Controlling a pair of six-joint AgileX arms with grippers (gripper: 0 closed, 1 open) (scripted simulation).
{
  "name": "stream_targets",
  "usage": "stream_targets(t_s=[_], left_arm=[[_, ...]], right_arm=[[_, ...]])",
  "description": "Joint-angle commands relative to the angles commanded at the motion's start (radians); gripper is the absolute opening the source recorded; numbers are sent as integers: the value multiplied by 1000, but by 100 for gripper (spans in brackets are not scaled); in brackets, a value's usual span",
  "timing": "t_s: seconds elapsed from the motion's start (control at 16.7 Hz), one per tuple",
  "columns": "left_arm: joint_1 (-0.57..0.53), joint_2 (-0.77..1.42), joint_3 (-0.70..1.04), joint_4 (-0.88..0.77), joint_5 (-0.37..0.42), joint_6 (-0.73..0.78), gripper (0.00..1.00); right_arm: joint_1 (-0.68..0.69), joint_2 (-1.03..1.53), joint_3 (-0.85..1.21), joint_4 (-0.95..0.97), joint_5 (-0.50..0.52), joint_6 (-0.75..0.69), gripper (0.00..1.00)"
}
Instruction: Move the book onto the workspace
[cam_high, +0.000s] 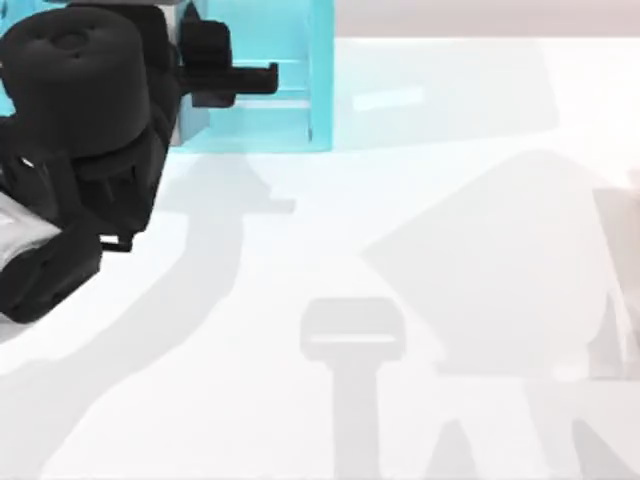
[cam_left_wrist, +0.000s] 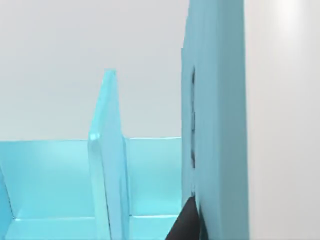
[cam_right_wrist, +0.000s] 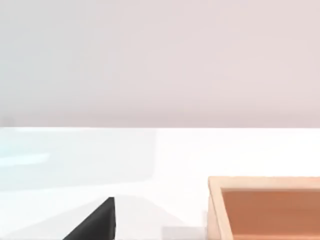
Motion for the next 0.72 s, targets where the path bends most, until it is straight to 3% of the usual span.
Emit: stream_targets(t_s=[0.36, 0.72], left_arm=[[-82, 69, 35, -82, -58, -257, 0], [-234, 219, 108, -256, -199, -805, 0]], right_arm=[[0, 0, 0, 0, 0, 0, 100], [0, 0, 0, 0, 0, 0, 100]])
